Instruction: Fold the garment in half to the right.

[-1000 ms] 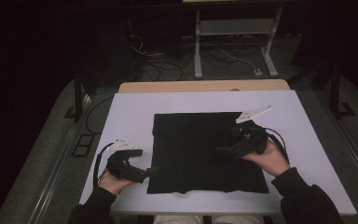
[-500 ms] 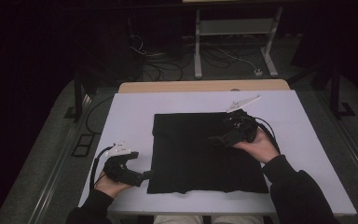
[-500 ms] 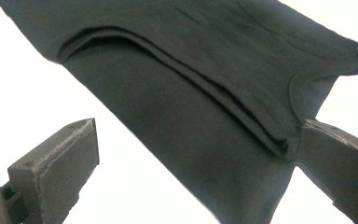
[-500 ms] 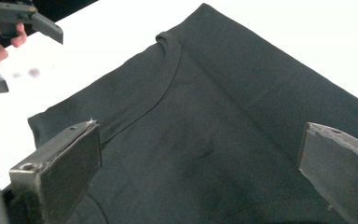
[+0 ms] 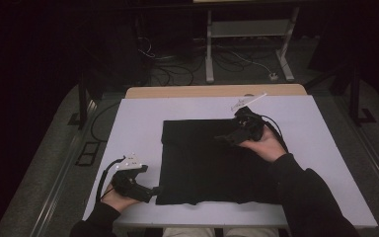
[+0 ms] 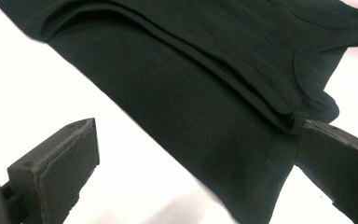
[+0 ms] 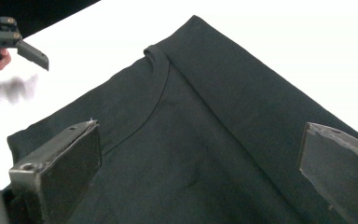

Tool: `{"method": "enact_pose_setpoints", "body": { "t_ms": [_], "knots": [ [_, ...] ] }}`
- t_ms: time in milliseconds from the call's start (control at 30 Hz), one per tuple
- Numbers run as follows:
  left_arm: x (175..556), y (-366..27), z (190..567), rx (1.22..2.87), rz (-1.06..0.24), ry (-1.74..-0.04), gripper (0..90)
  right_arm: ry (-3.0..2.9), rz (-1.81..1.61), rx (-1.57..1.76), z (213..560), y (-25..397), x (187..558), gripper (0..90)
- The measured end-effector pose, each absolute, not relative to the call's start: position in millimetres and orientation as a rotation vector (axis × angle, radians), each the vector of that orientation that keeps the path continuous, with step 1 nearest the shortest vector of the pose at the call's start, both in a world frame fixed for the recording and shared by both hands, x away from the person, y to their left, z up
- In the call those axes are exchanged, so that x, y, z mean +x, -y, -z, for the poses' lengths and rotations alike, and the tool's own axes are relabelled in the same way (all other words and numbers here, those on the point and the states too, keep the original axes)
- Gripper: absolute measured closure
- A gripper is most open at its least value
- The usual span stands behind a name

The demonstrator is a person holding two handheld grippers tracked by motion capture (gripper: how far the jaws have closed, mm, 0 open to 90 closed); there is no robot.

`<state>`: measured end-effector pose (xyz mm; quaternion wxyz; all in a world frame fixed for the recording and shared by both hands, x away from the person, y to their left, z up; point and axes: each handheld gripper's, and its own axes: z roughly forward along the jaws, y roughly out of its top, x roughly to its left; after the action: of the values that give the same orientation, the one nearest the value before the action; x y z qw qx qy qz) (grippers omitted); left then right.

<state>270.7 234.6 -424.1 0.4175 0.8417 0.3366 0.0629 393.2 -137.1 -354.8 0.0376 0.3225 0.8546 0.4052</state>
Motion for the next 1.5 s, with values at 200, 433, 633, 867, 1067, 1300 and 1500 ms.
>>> {"method": "enact_pose_setpoints", "body": {
  "t_ms": [200, 433, 633, 867, 1067, 1300, 1500],
  "knots": [
    [268.7, -230.5, 429.5, 2.152, -0.140, -0.814, 0.0, -2.624, -1.236, 0.981, 354.7, 126.4, 404.4, 0.0],
    [266.7, -225.0, 434.2, 2.185, -0.108, -0.783, 0.0, -2.625, -1.238, 0.964, 355.1, 113.8, 414.3, 0.0],
    [264.3, -222.7, 435.7, 2.202, -0.099, -0.764, 0.0, -2.626, -1.244, 0.976, 357.3, 104.0, 420.2, 0.0],
    [261.5, -219.2, 438.2, 2.224, -0.104, -0.757, 0.0, -2.626, -1.255, 0.963, 360.9, 93.3, 428.0, 0.0],
    [259.8, -216.2, 441.2, 2.274, -0.075, -0.740, 0.0, -2.632, -1.249, 0.971, 364.9, 84.1, 434.9, 0.0],
    [256.1, -214.3, 441.1, 2.285, -0.068, -0.719, 0.0, -2.622, -1.261, 0.979, 365.7, 74.2, 443.5, 0.0],
    [254.0, -212.5, 442.5, 2.309, -0.078, -0.700, 3.3, -2.620, -1.259, 0.997, 368.7, 67.1, 451.1, 0.0]
  ]
}}
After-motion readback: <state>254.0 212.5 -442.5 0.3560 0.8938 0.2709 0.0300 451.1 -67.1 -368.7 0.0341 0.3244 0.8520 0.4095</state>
